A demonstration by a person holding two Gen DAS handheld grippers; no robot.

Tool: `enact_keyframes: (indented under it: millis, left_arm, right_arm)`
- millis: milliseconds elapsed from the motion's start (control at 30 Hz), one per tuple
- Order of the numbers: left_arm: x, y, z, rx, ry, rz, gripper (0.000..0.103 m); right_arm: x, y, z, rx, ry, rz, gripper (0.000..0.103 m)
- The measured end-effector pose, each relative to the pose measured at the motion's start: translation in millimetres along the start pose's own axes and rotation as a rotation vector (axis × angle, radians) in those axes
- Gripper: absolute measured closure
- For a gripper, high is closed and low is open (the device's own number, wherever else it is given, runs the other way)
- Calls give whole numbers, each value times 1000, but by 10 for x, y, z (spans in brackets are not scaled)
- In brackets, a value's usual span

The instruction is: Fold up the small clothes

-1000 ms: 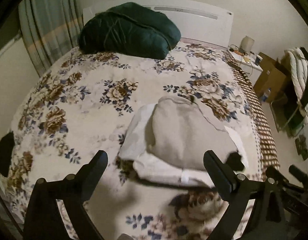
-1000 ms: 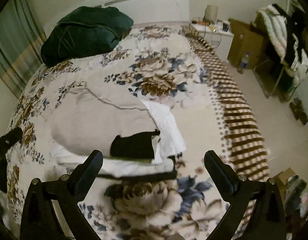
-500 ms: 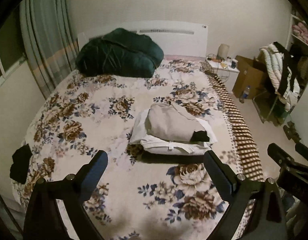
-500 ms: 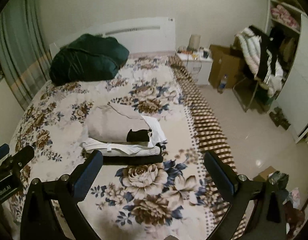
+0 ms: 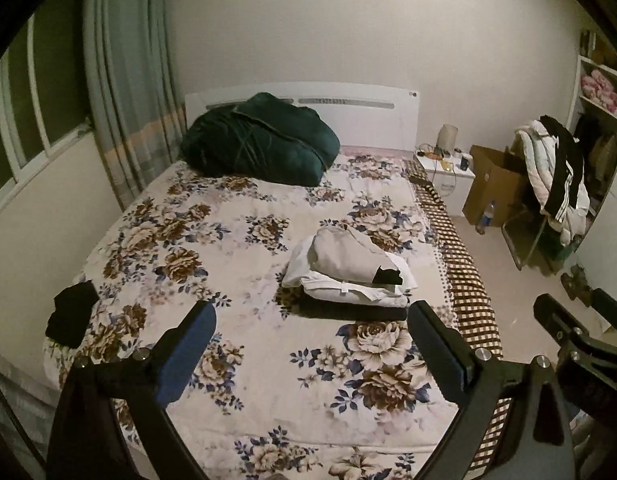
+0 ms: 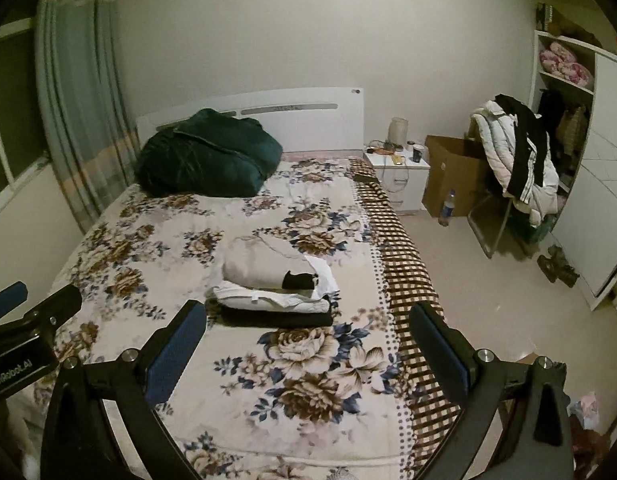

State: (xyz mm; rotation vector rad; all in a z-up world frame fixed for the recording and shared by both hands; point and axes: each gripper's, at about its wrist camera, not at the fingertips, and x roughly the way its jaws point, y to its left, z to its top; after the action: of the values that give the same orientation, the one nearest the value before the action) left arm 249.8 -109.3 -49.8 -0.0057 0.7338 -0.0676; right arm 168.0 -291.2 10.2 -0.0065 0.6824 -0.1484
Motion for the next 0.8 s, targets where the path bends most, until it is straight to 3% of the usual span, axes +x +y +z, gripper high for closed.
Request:
enact_keyframes:
  millis: [267,800]
  left_arm:
    - [-336,-90,-139,-9,-20,30,5]
    - [-498,-117,-136,-17,-42,55,0]
  right_arm:
    - [-488,-122,-15,-38,-26,28,0]
    - [-559,-254,19,-35,-55,24,0]
